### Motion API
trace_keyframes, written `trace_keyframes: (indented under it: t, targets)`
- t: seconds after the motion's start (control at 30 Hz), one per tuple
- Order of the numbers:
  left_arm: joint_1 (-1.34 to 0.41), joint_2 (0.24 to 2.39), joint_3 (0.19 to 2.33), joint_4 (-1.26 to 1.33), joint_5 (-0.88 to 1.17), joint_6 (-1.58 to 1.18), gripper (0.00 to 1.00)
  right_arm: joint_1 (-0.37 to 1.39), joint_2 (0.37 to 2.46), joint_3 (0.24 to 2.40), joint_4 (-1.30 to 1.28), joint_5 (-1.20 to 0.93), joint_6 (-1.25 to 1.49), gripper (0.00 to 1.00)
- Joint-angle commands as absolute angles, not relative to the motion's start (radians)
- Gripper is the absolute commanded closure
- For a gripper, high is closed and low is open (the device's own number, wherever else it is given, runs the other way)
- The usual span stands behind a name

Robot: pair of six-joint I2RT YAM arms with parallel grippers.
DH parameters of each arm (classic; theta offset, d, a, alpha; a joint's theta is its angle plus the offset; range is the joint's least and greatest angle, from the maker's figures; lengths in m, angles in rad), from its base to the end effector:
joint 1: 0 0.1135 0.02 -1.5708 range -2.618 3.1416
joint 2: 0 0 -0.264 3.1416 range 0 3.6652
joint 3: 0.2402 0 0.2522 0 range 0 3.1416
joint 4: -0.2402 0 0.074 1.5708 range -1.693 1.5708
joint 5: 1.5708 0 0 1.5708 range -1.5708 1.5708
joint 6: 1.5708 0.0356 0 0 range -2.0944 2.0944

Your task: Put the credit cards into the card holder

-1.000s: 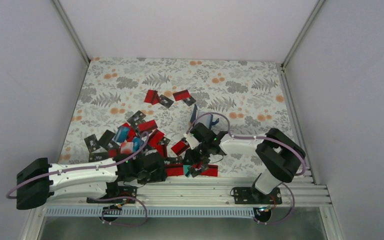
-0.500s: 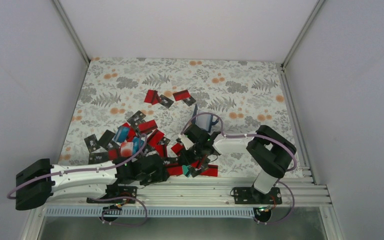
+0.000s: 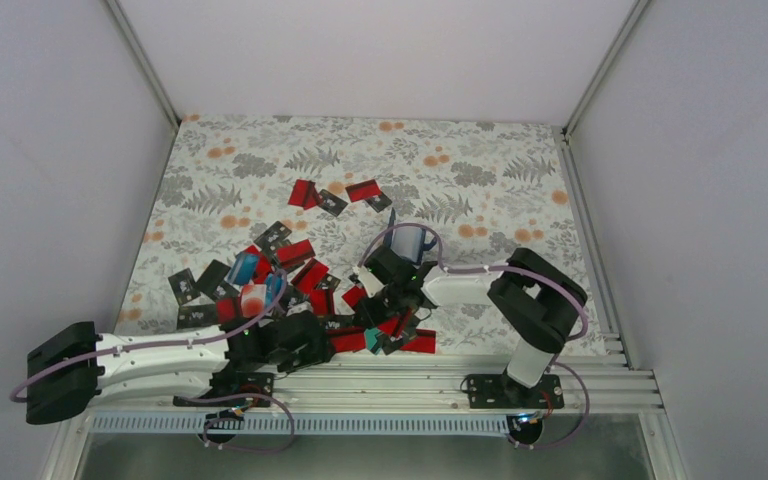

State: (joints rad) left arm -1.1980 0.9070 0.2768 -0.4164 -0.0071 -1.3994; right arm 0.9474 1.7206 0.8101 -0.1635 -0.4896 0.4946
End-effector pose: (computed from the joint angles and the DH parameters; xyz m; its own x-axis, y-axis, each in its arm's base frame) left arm 0.0532 -0.1354 0.1307 -0.9702 -0.2246 -0.0914 -0.1521 0.8571 -0.4921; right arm 0.1658 0.2593 0.1252 -0.8540 -0.4700 -0.2233 -0.5022 0.6321 0.5901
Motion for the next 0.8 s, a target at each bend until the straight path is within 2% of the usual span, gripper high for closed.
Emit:
trace_keyframes:
  t: [0.0,0.37,0.77]
  targets:
    - [-1.202,0.894,0.266,-0.393,-0.028,-1.418,0.38,0.965,1.761,0.818,-0.146,-0.485,0.483,0.96]
    - [-1.203,0.881,0.204,-0.270,-0.027,-1.436,0.39,0.994,1.776,0.782,-0.131,-0.513,0.459,0.95]
    - [-1.201,0.945,0.156,-0.088,-0.029,-1.442,0.46,1.013,1.793,0.784,-0.114,-0.524,0.456,0.96]
